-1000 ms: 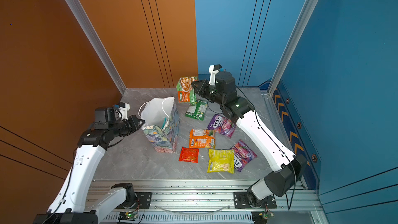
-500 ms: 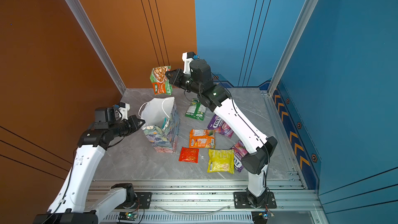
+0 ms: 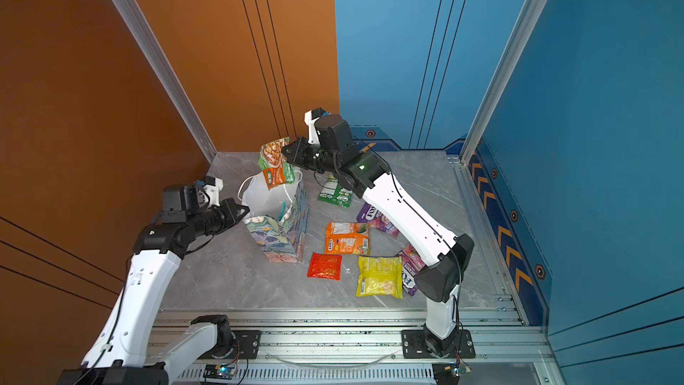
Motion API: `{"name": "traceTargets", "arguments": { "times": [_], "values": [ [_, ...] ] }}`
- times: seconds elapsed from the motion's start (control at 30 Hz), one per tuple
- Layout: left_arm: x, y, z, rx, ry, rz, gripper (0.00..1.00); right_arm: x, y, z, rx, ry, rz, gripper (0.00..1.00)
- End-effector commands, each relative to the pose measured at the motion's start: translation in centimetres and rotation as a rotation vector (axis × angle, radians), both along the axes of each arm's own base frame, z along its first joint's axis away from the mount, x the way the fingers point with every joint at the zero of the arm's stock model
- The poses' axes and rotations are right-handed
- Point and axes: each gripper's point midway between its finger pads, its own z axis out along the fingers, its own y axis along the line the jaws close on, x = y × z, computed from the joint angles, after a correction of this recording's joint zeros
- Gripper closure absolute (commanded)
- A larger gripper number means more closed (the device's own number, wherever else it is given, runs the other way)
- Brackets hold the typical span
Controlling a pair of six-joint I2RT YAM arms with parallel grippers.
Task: Place the snacks into the paper bag
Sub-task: 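Carry the soup packet over the bag and lower it inside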
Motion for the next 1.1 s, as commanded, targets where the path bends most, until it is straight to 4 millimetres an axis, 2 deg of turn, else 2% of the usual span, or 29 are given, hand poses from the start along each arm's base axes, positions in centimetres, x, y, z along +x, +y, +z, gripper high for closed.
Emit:
{"name": "traceTargets", "arguments": {
  "times": [0.0,0.33,0.53,0.57,0.63,0.87,1.07],
  "values": [
    [0.0,0.1,0.2,-0.008,-0.019,-0.002,1.00,-0.8,-2.2,1.0,-0.026,-0.028,-0.029,1.00],
    [0.0,0.1,0.3,-0.010,-0.024,-0.004,1.00,-0.3,-4.1,-2.3,-0.163,0.029,-0.082,1.00],
    [0.2,0.1,0.5,-0.016,-0.035,0.000,1.00,-0.5,-4.4,-4.1,-0.229,0.059,-0.083,1.00],
    [0.0,0.0,-0.6,-0.020,-0.009,-0.002,1.00,-0.5,-4.5,-4.5,-0.239,0.064,-0.086,1.00],
    [0.0,0.0,-0.7,-0.020,-0.008,-0.002,1.00,-0.5,-4.6,-4.9,-0.262,0.063,-0.093,1.00],
    [0.0,0.1,-0.5,-0.021,-0.013,0.001,1.00,-0.3,-4.9,-5.4,-0.295,0.049,-0.119,1.00],
    [-0.1,0.1,-0.5,-0.022,-0.014,0.000,1.00,-0.5,-4.2,-5.7,-0.302,0.049,-0.108,0.97]
  ]
}}
